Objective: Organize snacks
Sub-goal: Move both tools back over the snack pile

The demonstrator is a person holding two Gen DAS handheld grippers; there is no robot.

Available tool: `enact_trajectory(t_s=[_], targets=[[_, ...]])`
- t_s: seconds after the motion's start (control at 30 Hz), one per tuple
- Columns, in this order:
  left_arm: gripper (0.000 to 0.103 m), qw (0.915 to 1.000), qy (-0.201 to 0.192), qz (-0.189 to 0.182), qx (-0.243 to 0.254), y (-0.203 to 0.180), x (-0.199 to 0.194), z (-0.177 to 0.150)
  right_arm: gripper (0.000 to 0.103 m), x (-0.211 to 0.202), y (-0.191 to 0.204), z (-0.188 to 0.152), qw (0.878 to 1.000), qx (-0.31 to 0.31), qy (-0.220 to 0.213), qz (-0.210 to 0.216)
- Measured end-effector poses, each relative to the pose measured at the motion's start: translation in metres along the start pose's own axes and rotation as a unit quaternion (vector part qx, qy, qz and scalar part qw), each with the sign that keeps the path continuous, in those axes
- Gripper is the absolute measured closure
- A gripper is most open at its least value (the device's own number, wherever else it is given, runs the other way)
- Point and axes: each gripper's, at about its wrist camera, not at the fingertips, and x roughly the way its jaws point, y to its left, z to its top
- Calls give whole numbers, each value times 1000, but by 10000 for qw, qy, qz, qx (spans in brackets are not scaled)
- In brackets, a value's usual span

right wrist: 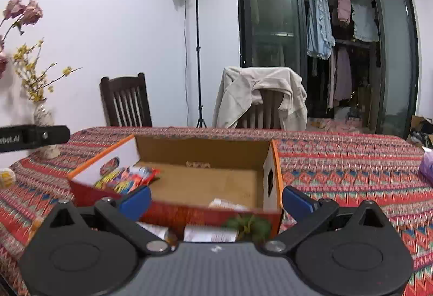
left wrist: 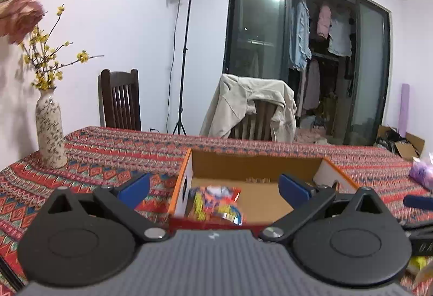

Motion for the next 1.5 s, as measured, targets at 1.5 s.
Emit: enact_trajectory(t_s=[1.5], targets=[[0, 9961, 842, -100, -225, 47, -40, -73, 12, -8, -1, -74, 9848, -94, 1727, 144]])
